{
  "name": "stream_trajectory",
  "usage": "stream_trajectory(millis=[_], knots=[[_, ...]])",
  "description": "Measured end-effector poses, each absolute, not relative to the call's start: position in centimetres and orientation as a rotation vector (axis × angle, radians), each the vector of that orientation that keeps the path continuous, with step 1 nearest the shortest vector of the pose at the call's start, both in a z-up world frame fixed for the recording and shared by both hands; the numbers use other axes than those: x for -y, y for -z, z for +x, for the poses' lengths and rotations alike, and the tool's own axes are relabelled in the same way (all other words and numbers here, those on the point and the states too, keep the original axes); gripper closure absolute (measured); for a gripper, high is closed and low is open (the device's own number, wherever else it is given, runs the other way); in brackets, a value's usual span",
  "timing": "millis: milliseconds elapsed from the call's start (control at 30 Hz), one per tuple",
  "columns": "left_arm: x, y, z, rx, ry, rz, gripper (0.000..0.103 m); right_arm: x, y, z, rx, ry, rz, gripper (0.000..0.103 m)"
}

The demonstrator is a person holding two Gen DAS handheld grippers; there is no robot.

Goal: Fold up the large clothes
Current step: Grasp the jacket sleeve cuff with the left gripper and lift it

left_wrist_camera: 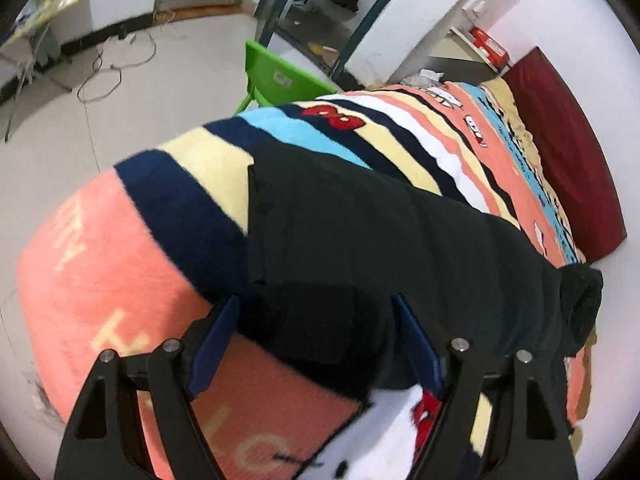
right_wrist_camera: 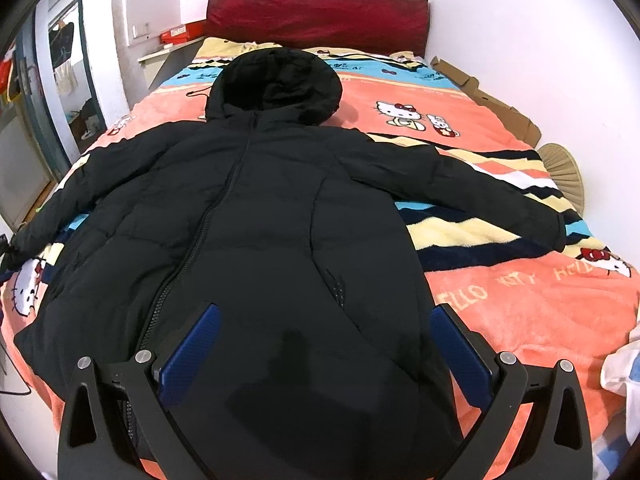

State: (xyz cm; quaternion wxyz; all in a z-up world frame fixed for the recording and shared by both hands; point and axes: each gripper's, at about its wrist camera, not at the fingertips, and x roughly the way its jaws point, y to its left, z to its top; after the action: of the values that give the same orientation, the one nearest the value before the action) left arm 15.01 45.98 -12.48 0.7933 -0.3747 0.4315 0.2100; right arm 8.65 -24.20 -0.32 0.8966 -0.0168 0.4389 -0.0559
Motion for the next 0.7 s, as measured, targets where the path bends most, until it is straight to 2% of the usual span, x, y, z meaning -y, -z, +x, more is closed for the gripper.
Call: stream_trajectory(millis=[100, 167, 233, 333, 700], knots=[[-46.2, 12.7, 15.3, -0.907, -0.438, -0.864, 0.028, 24.2, 0.2, 8.6, -0.904, 0.116, -0.043, 0.000], [-45.8, 12.5, 15.7, -0.896, -0.406, -0.880, 0.037, 24.4, 0.2, 8.5, -0.904, 0.118, -0.038, 0.000], [-45.2, 12.3, 16.1, -0.894, -0.372, -0.874, 0.063, 24.5, 0.3, 8.4, -0.903, 0.117, -0.033, 0.000], [-44.6, 11.8, 16.4, -0.886, -0.353, -0.856, 0.071, 24.6, 0.2, 8.2, -0.899, 0.114, -0.030, 0.000], [-40.8, 4.5, 18.5, -0.823, -0.333, -0.652, 0.075, 26.2, -0.8, 7.3, -0.861, 0.123, 0.012, 0.000]])
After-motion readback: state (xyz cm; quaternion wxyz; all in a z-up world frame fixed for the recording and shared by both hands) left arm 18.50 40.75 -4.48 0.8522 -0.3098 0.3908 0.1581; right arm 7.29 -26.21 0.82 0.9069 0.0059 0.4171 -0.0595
